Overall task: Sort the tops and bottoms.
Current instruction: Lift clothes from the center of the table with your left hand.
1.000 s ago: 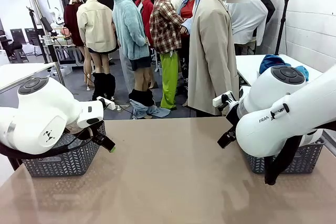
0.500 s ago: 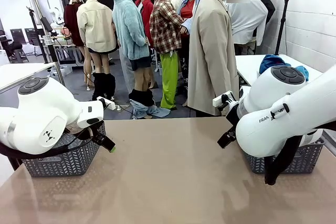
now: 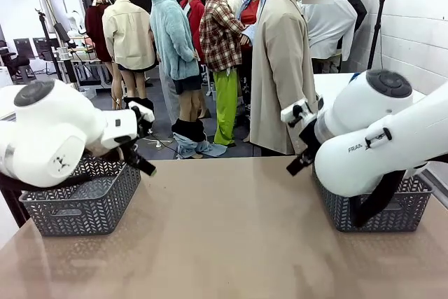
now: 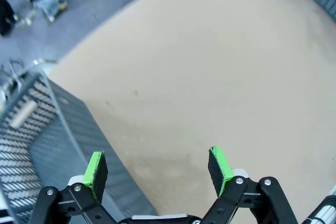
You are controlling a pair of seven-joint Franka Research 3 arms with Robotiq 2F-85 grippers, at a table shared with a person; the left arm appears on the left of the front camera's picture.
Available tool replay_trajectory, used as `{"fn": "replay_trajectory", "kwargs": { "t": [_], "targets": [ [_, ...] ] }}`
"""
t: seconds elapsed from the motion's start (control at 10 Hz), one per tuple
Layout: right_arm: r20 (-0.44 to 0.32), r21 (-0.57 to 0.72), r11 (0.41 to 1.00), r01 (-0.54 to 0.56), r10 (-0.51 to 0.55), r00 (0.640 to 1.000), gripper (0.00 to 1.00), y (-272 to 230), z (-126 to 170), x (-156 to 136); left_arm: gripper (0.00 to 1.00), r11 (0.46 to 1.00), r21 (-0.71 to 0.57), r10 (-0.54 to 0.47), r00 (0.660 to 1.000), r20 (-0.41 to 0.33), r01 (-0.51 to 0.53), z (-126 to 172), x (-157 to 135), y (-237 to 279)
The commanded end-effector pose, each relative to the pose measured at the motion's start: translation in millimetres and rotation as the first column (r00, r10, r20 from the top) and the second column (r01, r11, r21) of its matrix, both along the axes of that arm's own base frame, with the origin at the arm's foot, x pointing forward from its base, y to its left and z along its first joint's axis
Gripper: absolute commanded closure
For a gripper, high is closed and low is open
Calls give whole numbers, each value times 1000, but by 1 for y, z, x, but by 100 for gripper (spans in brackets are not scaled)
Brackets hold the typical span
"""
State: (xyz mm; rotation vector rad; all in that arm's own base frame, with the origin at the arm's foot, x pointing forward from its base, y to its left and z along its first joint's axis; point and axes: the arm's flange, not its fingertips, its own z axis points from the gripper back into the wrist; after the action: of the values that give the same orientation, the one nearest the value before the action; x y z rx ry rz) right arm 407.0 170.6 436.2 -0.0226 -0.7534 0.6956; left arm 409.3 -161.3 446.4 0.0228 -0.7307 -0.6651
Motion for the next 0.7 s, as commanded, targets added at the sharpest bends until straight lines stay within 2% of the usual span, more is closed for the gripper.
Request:
{"fn": "replay_trajectory", "kwargs": {
  "t": [0.0, 0.1, 0.2, 0.3, 0.5, 0.6],
  "targets": [
    [136, 5, 997, 77, -77, 988, 0, -16, 36, 4, 0, 998, 63, -11, 996, 90, 6, 44, -11, 16],
    [201, -14, 988, 155, -149, 968, 0, -37, 55, 10, 0, 994, 107, 5, 993, 115, -17, 68, -17, 34],
    [256, -18, 968, 252, -239, 937, 0, -66, 72, 14, 0, 987, 137, 64, 990, 127, -81, 88, -23, 60],
    [297, -7, 934, 356, -338, 893, 0, -105, 86, 13, 0, 969, 159, 169, 976, 136, -190, 102, -29, 96],
    [329, 21, 860, 509, -487, 809, 0, -178, 94, 11, 0, 933, 113, 330, 938, 108, -341, 114, -51, 164],
    [333, 48, 815, 577, -558, 760, 0, -212, 94, 7, 0, 904, 39, 419, 900, 121, -426, 116, -71, 196]
  ]
}}
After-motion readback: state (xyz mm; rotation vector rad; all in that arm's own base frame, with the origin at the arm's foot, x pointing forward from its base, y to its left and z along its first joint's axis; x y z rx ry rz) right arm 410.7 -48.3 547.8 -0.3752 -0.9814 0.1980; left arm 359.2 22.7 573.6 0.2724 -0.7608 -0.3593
